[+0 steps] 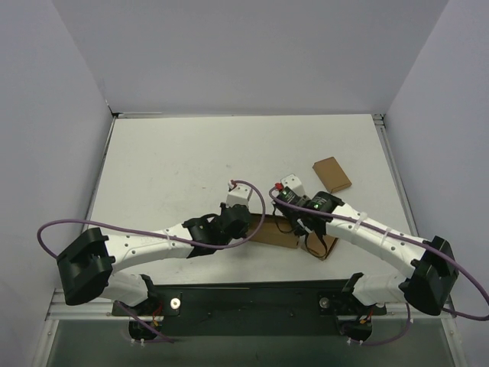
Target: Fold the paper box
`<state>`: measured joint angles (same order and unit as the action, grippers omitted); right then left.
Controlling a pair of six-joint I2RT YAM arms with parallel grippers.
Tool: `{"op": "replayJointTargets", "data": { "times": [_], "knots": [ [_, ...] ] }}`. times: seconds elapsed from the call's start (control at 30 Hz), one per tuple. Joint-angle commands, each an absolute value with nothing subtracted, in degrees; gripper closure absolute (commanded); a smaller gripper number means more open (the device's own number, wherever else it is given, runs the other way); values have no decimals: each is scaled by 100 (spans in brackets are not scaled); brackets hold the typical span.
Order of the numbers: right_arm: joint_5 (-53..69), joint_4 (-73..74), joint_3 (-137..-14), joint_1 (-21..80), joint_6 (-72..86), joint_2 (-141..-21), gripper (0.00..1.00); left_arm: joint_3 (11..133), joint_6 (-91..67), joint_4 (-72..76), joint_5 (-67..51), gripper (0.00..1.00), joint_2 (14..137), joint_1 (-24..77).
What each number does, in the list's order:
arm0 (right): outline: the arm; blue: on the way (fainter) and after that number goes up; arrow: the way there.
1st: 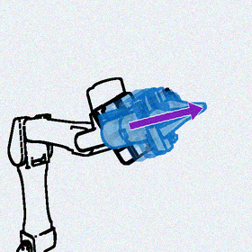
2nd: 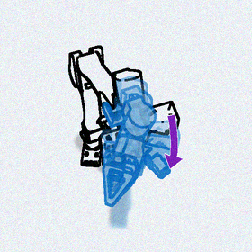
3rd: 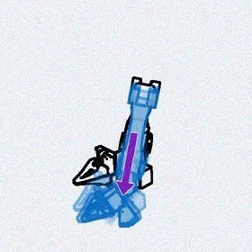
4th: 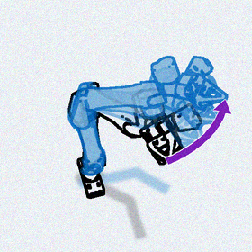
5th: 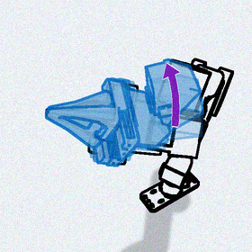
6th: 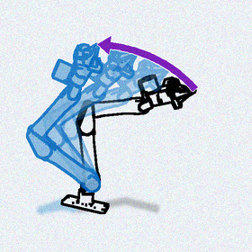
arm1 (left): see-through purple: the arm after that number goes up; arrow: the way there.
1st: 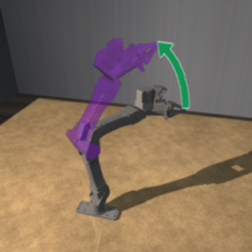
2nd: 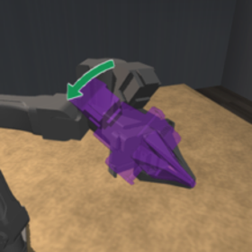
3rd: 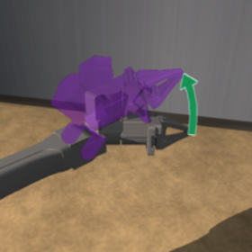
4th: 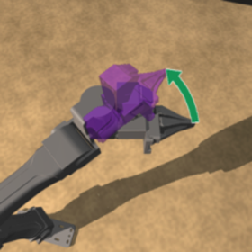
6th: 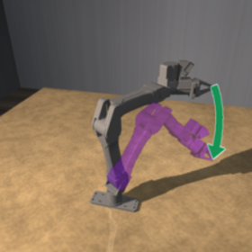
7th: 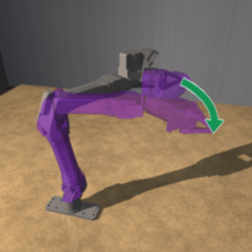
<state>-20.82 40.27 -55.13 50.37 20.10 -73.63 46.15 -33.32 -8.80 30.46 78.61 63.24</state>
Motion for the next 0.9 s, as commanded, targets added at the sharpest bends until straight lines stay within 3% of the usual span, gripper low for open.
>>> {"op": "replayJointTargets", "data": {
  "times": [0.0,0.87],
  "knots": [
    [-1565,4201,-5950,4826,2408,-7154,100,4702,-3103,-1573,3032,100,8121,6503],
    [174,3832,-5897,3525,2892,-7128,100,5396,-2962,-2382,4008,100,8868,7040]
  ]
}}
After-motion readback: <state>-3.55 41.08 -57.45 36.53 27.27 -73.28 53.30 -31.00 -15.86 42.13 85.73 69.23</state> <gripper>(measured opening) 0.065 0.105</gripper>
